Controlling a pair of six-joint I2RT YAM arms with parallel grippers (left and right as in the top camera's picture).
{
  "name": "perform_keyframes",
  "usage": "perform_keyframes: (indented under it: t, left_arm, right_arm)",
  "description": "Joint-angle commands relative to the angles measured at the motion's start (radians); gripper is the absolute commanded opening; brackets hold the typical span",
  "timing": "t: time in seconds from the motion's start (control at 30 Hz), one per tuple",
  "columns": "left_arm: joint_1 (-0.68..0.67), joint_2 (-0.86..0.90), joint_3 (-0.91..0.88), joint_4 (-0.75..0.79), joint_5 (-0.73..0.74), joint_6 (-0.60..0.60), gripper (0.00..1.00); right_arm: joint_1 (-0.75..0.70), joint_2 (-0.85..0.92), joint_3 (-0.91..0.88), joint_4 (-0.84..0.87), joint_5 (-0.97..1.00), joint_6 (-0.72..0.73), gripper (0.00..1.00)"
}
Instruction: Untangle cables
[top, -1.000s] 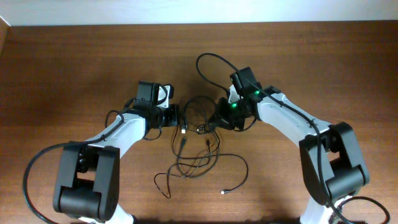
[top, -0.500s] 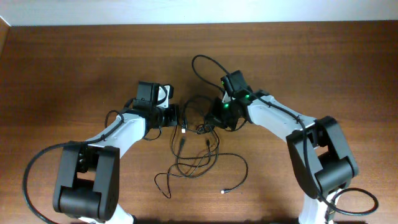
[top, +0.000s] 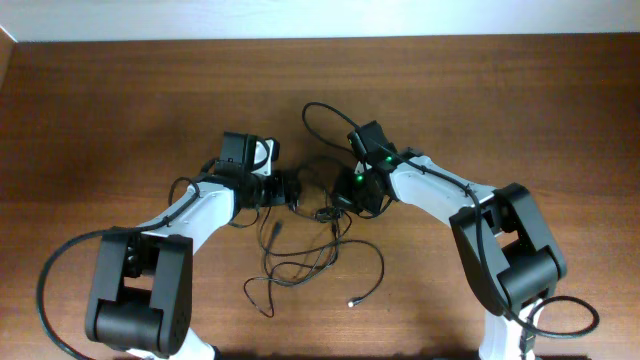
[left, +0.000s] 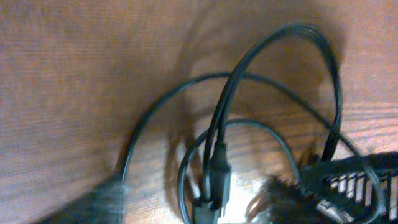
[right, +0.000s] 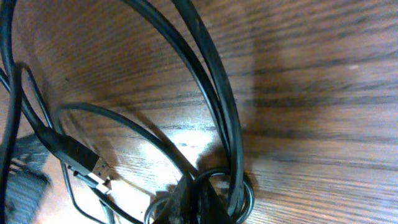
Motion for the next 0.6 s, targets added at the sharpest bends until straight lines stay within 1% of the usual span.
perform_keyframes:
  t: [0.0,0.03,0.07,0.1,0.13,0.17,0.23,0.27,0.37,0.4,0.47,0.57]
  left_arm:
    - [0.023,-0.017,0.065,-0.109,0.045,-0.018,0.99]
    - [0.035,-0.035,0.103,-0.166,0.097,-0.017,0.99]
    - [0.046,-0.064,0.148,-0.219,0.193,-0.018,0.99]
    - [0.05,-0.09,0.171,-0.233,0.284,-0.019,0.99]
    - [0.05,-0.114,0.18,-0.228,0.359,-0.056,0.99]
    - [0.05,-0.13,0.18,-0.22,0.391,-0.132,0.99]
    - [0.046,-0.142,0.18,-0.219,0.45,-0.345,0.99]
    - [0.038,-0.139,0.18,-0.217,0.454,-0.407,0.99]
    - [-0.009,-0.134,0.179,-0.222,0.396,-0.558,0.99]
    - [-0.035,-0.129,0.178,-0.258,0.334,-0.658,0.99]
    - [-0.058,-0.116,0.176,-0.315,0.265,-0.769,0.99]
    - [-0.074,-0.063,0.175,-0.333,0.253,-0.883,0.99]
  right_arm:
    - [0.003,-0.097,0.003,-0.012,0.083,-0.021,0.04]
    - [0.003,-0.118,0.003,-0.013,0.107,-0.021,0.04]
    - [0.003,-0.131,0.003,-0.013,0.126,-0.022,0.04]
    - [0.003,-0.132,0.003,-0.013,0.135,-0.022,0.04]
    - [0.003,-0.131,0.003,-0.013,0.135,-0.022,0.04]
    - [0.004,-0.13,0.003,-0.016,0.135,-0.022,0.04]
    - [0.006,-0.13,0.003,-0.017,0.135,-0.026,0.04]
    - [0.006,-0.13,0.003,-0.018,0.135,-0.026,0.04]
    - [0.005,-0.13,0.003,-0.021,0.134,-0.03,0.04]
    - [0.005,-0.13,0.003,-0.021,0.134,-0.03,0.04]
    - [0.005,-0.13,0.003,-0.024,0.13,-0.036,0.04]
    - [0.005,-0.13,0.003,-0.039,0.127,-0.048,0.04]
